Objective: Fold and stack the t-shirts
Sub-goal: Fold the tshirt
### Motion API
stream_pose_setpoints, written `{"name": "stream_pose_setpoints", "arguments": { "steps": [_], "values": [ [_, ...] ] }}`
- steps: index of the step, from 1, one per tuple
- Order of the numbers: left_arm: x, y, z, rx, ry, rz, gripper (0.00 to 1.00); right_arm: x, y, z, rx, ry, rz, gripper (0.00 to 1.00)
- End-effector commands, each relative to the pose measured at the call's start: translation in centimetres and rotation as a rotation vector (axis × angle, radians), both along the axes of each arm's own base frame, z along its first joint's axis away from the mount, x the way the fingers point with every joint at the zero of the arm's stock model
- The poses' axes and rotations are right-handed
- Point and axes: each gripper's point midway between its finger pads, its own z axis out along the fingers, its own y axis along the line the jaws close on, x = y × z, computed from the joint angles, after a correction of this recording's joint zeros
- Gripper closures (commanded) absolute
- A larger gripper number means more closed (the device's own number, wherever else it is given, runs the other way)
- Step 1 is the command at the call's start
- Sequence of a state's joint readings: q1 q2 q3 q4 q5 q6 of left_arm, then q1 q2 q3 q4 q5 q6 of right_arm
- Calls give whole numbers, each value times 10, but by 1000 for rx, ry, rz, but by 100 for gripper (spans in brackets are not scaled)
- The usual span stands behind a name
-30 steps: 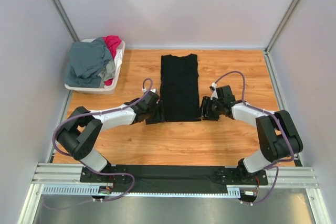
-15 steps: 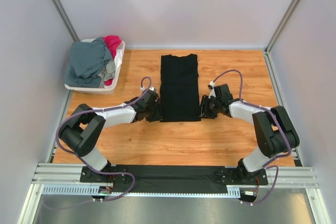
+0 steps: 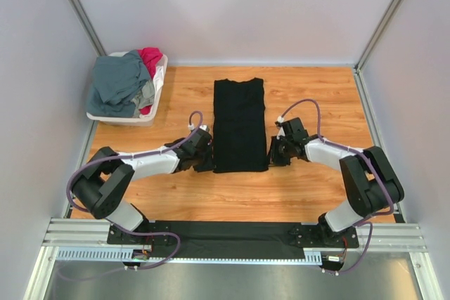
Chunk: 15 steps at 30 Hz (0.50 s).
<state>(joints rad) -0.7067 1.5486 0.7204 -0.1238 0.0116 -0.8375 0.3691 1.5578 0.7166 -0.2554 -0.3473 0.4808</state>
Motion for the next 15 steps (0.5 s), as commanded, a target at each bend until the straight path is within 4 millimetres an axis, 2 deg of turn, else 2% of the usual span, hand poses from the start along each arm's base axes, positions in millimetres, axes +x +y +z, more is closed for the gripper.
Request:
{"name": "stream_pose_setpoints", "arguments": {
  "steps": [1, 2, 4, 5, 9, 11, 12, 14, 15],
  "values": [
    [-44, 40, -17, 152, 107, 21, 100, -56, -23, -18, -127, 160, -19, 100],
    [-46, 41, -10, 135, 95, 37, 100, -64, -20, -19, -131, 164, -9, 100],
    [-58, 48, -9, 150, 111, 40, 100, -77, -18, -17, -122, 173, -26, 100],
    [-65, 52, -10, 153, 127, 49, 100, -91, -18, -22, -126, 194, -12, 100],
    [-93, 58, 1, 149, 143, 20, 100, -121, -16, -22, -135, 220, -13, 100],
    [-102, 59, 5, 171, 129, 24, 100, -133, -11, -15, -119, 207, -9, 100],
    [-111, 66, 6, 206, 139, 29, 100, -142, -14, -19, -133, 214, -12, 100],
    [-131, 65, 3, 238, 146, 21, 100, -155, -13, -14, -110, 213, -34, 100],
    [-141, 68, 0, 256, 163, 15, 100, -170, -16, -21, -121, 232, -19, 100]
  ]
}}
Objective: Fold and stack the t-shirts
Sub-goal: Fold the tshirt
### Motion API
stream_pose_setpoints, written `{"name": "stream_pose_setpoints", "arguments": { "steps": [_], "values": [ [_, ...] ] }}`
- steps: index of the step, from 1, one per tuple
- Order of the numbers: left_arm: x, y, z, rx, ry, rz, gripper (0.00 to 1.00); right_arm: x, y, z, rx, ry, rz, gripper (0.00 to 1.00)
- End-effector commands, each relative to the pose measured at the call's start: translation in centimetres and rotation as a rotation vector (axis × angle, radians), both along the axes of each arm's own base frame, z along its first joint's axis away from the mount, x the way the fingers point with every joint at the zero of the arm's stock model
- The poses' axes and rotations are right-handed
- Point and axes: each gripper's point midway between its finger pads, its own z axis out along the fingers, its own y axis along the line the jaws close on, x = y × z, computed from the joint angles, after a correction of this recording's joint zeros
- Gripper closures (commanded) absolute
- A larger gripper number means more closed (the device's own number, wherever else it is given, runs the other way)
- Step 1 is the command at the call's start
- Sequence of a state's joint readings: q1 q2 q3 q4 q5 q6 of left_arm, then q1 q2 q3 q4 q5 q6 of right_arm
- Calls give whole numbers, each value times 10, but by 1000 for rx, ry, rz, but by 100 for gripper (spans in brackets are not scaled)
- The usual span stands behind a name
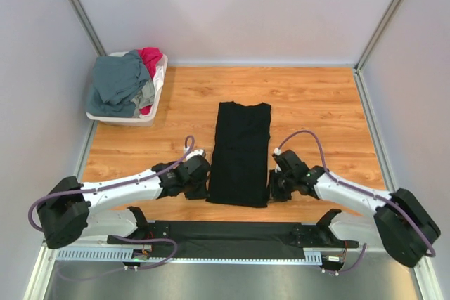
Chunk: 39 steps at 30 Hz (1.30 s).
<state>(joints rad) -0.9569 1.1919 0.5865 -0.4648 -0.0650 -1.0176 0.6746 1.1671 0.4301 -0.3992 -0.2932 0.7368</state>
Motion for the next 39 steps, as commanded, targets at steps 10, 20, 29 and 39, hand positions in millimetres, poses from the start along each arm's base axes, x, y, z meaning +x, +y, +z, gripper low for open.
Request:
{"name": "stream_pose_setpoints", "arguments": {
  "steps": [10, 20, 29, 39],
  "values": [
    [-74, 32, 1, 243, 14, -55, 100, -58, -24, 9, -39, 2, -90, 100],
    [-11, 36, 84, 251, -229, -9, 100, -1, -30, 70, -217, -209, -80, 100],
    [54, 36, 134, 243, -306, 34, 100, 74, -19, 131, -264, -328, -82, 100],
    [101, 31, 153, 205, -315, 47, 100, 124, -18, 145, -275, -311, -150, 99]
  ]
}}
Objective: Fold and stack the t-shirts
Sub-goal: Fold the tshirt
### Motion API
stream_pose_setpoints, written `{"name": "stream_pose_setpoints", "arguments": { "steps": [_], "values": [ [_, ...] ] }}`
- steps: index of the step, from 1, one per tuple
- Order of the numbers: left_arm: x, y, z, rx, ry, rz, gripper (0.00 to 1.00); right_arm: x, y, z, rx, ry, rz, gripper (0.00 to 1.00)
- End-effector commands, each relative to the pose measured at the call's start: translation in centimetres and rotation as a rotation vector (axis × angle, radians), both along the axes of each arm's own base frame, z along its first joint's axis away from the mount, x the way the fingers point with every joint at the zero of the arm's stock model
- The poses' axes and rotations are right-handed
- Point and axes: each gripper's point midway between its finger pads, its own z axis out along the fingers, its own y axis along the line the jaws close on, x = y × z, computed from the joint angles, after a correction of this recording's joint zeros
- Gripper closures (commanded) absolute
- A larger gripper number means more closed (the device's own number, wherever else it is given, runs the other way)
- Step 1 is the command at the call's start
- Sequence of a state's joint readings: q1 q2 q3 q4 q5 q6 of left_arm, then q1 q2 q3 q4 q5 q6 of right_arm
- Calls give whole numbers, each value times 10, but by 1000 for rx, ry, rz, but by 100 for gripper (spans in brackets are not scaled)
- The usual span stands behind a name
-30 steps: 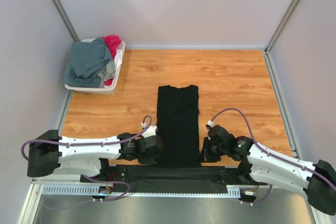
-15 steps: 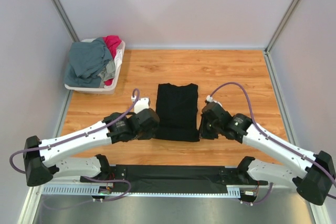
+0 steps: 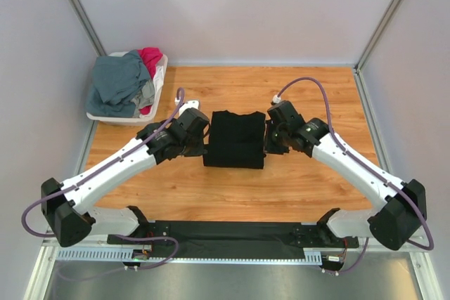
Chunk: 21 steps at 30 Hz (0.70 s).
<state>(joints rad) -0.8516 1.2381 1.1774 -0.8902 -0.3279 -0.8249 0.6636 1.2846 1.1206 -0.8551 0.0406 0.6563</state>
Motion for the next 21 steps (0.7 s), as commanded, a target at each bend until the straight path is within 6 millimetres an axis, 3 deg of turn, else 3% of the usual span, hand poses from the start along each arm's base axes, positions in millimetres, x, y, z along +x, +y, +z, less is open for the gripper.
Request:
{"name": "stream_pose_setpoints", "arguments": {
  "steps": [1, 4, 11, 19, 21],
  "values": [
    [13, 14, -2, 79, 6, -28, 100, 16, -30, -2, -90, -5, -63, 100],
    [23, 8, -10, 72, 28, -33, 100, 28, -39, -6, -94, 2, -81, 100],
    [57, 5, -9, 62, 31, -20, 100, 54, -37, -13, -101, 36, -65, 99],
    [83, 2, 0, 72, 6, -19, 100, 87, -31, 10, -88, -22, -53, 99],
    [90, 3, 3, 55, 4, -15, 100, 93, -31, 7, -88, -9, -50, 100]
  ]
}}
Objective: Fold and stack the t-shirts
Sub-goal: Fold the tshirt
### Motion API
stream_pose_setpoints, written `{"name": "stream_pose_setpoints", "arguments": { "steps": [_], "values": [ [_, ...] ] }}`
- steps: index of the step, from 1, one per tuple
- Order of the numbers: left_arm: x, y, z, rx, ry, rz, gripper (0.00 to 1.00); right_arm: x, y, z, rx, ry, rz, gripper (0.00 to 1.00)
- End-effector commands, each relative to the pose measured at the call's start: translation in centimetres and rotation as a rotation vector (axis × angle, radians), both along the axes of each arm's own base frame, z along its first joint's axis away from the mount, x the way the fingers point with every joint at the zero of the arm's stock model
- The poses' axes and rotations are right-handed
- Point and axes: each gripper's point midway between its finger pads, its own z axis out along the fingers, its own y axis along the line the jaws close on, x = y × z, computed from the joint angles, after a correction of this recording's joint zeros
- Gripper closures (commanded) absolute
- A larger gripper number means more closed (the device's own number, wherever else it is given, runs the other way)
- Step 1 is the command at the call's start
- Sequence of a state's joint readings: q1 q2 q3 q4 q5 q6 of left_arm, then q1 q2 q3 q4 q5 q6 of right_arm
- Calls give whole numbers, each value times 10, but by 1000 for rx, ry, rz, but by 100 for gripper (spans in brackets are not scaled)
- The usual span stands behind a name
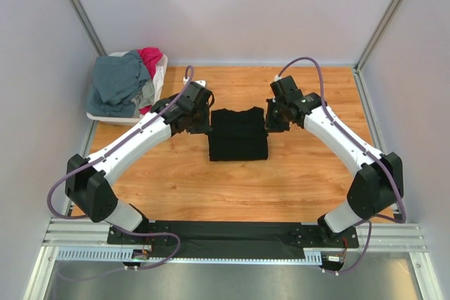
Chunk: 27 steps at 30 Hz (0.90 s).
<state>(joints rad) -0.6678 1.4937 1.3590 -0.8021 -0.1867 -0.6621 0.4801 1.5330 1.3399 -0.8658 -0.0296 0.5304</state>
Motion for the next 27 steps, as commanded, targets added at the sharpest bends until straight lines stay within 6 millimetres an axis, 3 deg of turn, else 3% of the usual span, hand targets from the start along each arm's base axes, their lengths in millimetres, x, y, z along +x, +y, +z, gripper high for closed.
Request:
{"name": "stream_pose_setpoints", "arguments": {
  "steps": [1, 6, 13, 15, 20, 27],
  "values": [
    [19, 18, 8, 47, -31, 17, 100, 23, -18, 8, -60, -35, -17, 100],
    [40, 17, 6, 56, -39, 18, 100, 37, -15, 4, -42, -23, -6, 100],
    [68, 11, -6, 47, -32, 23, 100, 74, -15, -3, 2, -14, -17, 100],
    [79, 10, -4, 42, -44, 28, 100, 84, -13, 3, 11, -29, -18, 99],
    [107, 9, -1, 15, -61, 31, 100, 102, -11, -7, 28, -12, -15, 100],
    [140, 6, -15, -2, -47, 35, 100, 138, -12, -9, 57, -20, -27, 100]
  ]
}}
